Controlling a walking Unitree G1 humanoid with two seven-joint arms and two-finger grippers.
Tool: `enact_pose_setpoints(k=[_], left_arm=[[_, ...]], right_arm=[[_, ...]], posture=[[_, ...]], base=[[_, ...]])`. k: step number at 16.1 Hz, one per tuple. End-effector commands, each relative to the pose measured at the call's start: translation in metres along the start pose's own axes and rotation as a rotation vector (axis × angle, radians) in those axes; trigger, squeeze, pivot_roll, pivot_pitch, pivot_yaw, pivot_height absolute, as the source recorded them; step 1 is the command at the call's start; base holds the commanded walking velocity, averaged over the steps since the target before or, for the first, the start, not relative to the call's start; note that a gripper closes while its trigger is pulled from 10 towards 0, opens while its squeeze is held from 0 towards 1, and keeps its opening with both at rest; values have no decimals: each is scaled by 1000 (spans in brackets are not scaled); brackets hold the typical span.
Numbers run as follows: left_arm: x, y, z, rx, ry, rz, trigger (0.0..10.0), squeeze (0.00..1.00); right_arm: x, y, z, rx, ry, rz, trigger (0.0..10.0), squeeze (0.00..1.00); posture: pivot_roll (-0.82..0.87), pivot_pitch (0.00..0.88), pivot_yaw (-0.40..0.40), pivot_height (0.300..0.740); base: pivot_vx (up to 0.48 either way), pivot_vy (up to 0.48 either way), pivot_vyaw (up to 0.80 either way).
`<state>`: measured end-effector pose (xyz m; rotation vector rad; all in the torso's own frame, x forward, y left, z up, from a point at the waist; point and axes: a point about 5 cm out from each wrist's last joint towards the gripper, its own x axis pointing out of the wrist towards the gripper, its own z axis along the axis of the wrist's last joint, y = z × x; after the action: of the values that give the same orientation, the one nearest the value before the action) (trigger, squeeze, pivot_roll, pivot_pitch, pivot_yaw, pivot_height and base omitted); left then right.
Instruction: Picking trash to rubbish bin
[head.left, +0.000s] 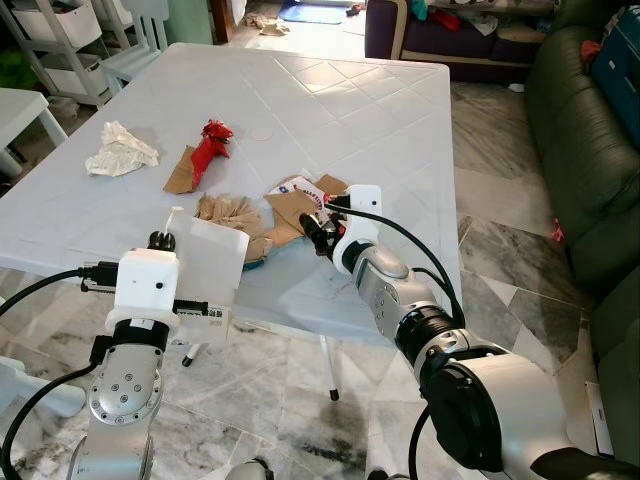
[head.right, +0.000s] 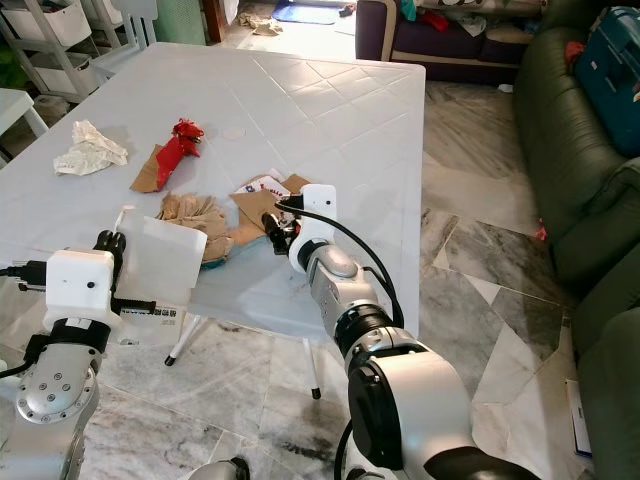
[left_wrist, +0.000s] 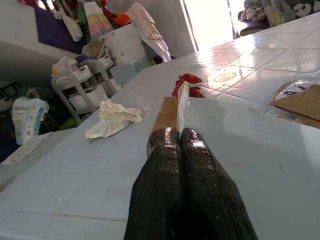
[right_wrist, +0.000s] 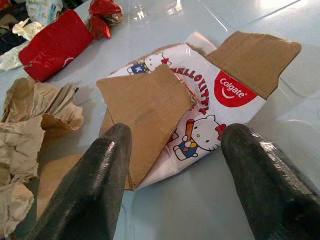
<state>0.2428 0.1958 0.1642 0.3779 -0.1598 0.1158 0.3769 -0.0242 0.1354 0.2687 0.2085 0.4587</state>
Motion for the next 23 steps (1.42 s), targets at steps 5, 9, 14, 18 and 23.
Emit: enact_pose_setpoints(k=[5,9,14,18,23], left_arm=[[0,0,3,3,-9,-2,10000,0],[1,0,3,-1,-10,2,10000,0],[2,-1,3,-3,-13,4,10000,0],[2,-2,3,-4,-14,4,10000,0],[2,-2,4,-4,-14,9,10000,0]], right_arm=[[1,16,-14,16,39,36,0,0],[0,14,-15,11,42,34,0,0],[0,13,-15,10,42,33,0,0],[-1,11,-15,10,42,26,0,0],[-1,10,-15,12,43,21,0,0]], posture=[[278,146,-48,740],[274,144,-51,740],[273,143,-53,740],[272,140,-54,740],[274,141,-58,740]], base=[[0,0,0],[0,0,0],[0,0,0],[0,0,0],[0,0,0]])
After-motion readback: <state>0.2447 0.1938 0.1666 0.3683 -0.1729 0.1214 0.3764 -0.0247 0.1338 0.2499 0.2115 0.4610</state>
